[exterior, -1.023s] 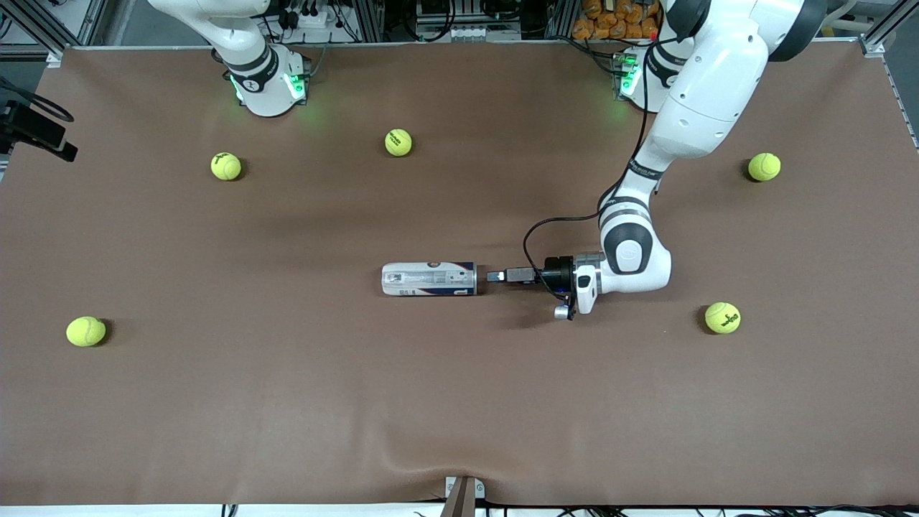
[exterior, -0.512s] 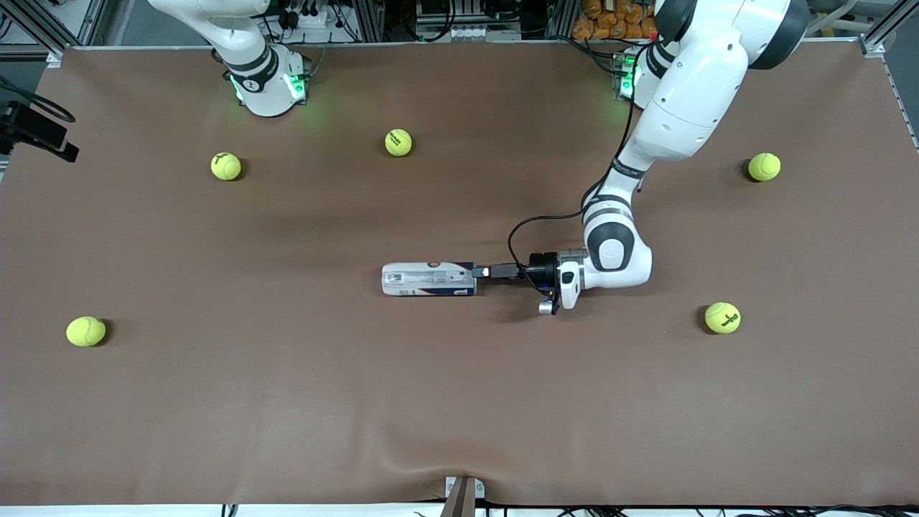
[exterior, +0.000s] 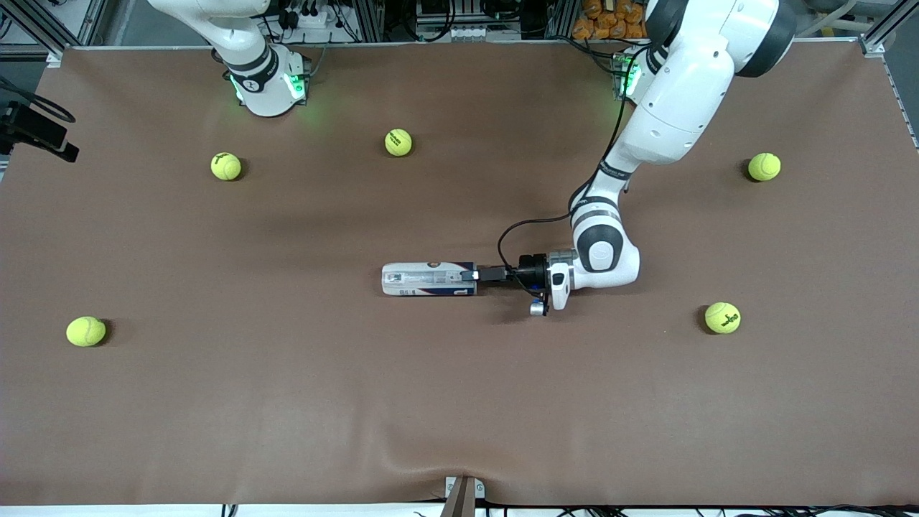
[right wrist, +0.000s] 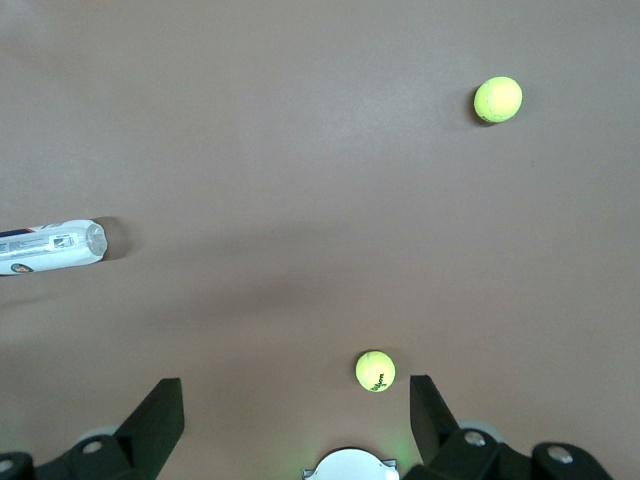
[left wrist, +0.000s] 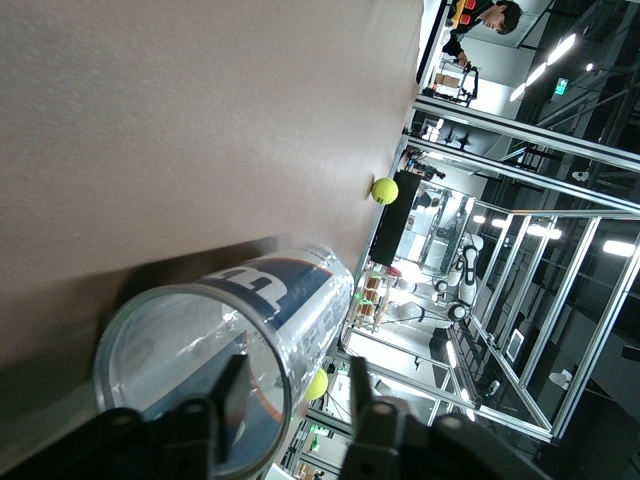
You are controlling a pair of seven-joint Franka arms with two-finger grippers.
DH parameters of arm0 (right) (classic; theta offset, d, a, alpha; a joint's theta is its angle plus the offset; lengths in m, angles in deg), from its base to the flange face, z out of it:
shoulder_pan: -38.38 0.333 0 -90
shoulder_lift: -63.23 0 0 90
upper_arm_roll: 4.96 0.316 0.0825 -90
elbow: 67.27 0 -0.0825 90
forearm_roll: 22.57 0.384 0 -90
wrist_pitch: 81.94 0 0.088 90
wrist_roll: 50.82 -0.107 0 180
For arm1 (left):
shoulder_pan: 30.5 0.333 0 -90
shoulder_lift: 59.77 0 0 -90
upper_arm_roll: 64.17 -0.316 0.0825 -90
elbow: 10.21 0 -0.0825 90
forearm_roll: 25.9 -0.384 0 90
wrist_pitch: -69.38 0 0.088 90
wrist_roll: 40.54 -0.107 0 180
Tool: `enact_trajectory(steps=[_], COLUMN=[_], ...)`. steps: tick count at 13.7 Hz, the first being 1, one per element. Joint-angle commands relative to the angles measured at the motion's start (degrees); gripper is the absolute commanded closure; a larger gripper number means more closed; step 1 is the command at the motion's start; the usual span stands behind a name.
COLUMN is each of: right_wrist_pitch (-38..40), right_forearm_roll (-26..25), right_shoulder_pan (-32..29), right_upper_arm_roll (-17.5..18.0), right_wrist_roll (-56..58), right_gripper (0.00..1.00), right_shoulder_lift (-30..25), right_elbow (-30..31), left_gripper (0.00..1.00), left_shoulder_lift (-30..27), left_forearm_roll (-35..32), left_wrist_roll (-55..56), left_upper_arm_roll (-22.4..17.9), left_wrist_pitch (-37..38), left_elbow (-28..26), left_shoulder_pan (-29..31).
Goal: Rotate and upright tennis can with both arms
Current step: 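Grasp the can's end with the left gripper, fingers around the rim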
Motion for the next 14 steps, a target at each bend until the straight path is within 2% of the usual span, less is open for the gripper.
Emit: enact_trajectory(steps=[1,3,8,12,14], right_wrist_pitch=[0.41,0.41,0.41,0.41,0.41], right_forearm_roll=[0.64,0.91,0.91,0.91,1.26], right_shoulder_pan=[-0.82,-0.82,-0.91,-0.73,-0.73], right_upper_arm_roll=[0.63,0.63,0.63,0.63,0.63], right_wrist_roll=[-0.41,-0.41,-0.41,-0.41,-0.41], right_gripper=[0.0,0.0,0.0,0.0,0.0], right_shoulder_lift=[0.41,0.41,0.41,0.41,0.41], right_elbow=[-0.96,-0.96,-0.96,-0.96,-0.96], left_gripper=[0.81,1.0,1.0,1.0,1.0], left_shoulder_lift=[0.73,0.56,-2.07,-5.68,-5.86], left_forearm_roll=[1.48,1.39,-0.62,-8.78,-11.87], left_wrist_roll=[-0.83,-0.21,4.16,15.93,17.98], left_upper_arm_roll=[-0.05,-0.05,-0.58,-0.75,-0.75], left_wrist_pitch=[-0.45,-0.45,-0.36,-0.36,-0.36], left_elbow=[1.64,2.78,4.01,7.78,8.76], left_shoulder_pan=[-0.18,-0.18,0.87,2.63,3.33])
